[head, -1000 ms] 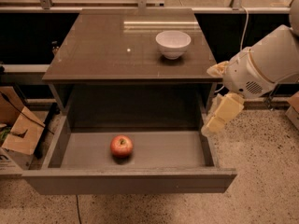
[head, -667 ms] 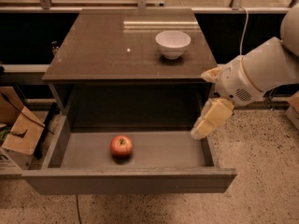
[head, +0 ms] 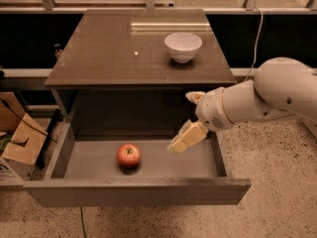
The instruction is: Pick apple from top drawer and place on counter
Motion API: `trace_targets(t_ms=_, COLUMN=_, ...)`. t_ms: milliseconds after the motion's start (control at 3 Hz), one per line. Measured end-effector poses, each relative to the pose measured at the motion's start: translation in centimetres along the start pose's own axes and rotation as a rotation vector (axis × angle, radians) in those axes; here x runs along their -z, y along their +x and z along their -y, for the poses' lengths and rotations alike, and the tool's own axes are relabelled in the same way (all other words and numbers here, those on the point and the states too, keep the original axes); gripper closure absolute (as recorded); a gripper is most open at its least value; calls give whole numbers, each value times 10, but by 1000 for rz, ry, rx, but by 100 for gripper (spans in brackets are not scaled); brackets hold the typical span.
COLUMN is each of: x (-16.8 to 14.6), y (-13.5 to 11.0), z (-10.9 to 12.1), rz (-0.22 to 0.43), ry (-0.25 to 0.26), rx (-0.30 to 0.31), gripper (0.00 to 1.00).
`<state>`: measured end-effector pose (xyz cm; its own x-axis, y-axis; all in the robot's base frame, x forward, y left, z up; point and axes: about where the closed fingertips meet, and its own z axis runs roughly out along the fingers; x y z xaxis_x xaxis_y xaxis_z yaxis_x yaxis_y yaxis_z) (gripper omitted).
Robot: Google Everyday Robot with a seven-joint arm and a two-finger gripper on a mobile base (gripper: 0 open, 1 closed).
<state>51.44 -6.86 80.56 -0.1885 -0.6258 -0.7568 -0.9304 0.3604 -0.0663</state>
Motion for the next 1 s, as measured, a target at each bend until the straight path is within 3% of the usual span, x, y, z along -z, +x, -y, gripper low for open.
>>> trace_targets(t_ms=333, x=-62, y=7, z=-3, rz=96, ry=-48, rx=-61, gripper=0)
trace_targets(t_ms=667, x=-104, y=15, z=-13, rz=161, ry=-99, rx=-122, gripper=0)
trace_targets(t_ms=1000, x=-144, y=22, z=-24, rz=184, ry=-157, rx=-161, gripper=0)
